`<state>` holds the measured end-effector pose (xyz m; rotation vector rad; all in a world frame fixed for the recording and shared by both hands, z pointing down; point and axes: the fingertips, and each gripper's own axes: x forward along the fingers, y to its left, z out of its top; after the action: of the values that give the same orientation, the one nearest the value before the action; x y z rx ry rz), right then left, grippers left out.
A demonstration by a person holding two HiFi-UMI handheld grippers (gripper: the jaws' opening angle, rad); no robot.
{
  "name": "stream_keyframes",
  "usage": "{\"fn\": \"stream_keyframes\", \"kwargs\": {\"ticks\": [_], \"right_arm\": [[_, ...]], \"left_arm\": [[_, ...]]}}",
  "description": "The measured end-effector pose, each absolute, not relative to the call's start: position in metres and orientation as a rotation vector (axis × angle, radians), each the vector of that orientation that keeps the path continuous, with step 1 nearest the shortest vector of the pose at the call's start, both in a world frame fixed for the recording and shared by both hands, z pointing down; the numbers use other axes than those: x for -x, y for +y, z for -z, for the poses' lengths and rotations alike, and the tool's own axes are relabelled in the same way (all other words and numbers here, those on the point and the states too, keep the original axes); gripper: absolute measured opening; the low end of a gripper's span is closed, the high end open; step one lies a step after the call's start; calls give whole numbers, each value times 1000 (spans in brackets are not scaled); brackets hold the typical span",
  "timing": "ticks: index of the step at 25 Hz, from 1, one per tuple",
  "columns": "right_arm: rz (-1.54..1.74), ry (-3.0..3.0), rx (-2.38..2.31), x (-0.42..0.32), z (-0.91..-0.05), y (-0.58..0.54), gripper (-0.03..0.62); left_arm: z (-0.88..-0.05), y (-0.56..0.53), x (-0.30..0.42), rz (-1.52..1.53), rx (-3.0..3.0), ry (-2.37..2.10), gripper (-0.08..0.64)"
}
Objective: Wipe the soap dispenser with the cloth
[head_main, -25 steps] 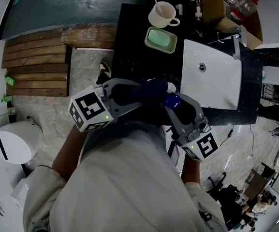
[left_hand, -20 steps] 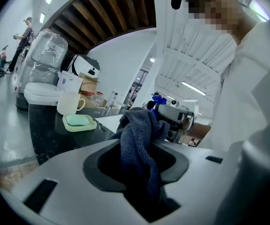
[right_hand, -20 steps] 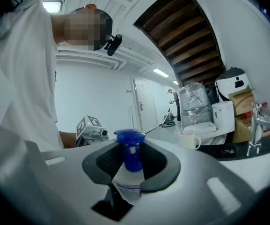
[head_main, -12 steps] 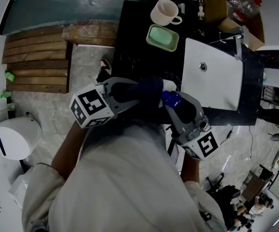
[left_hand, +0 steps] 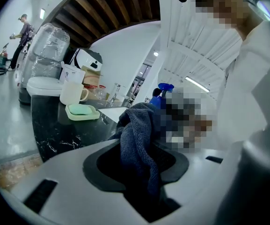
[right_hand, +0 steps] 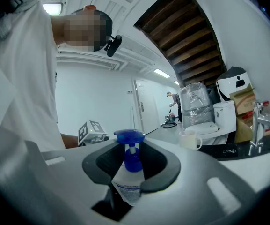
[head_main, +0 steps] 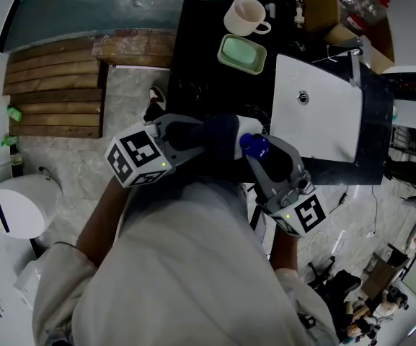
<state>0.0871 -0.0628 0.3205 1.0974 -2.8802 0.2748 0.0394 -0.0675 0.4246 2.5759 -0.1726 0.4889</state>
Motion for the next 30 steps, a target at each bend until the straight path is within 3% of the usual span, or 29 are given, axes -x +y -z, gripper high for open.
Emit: {"fn": "stream_keyframes", "kwargs": {"ticks": [30], "right_arm": [[-311,-2890,-1106,-85,-320,-61,81]], "left_arm": [[-467,-63,-27,-1069,-2680,-232,143]]}}
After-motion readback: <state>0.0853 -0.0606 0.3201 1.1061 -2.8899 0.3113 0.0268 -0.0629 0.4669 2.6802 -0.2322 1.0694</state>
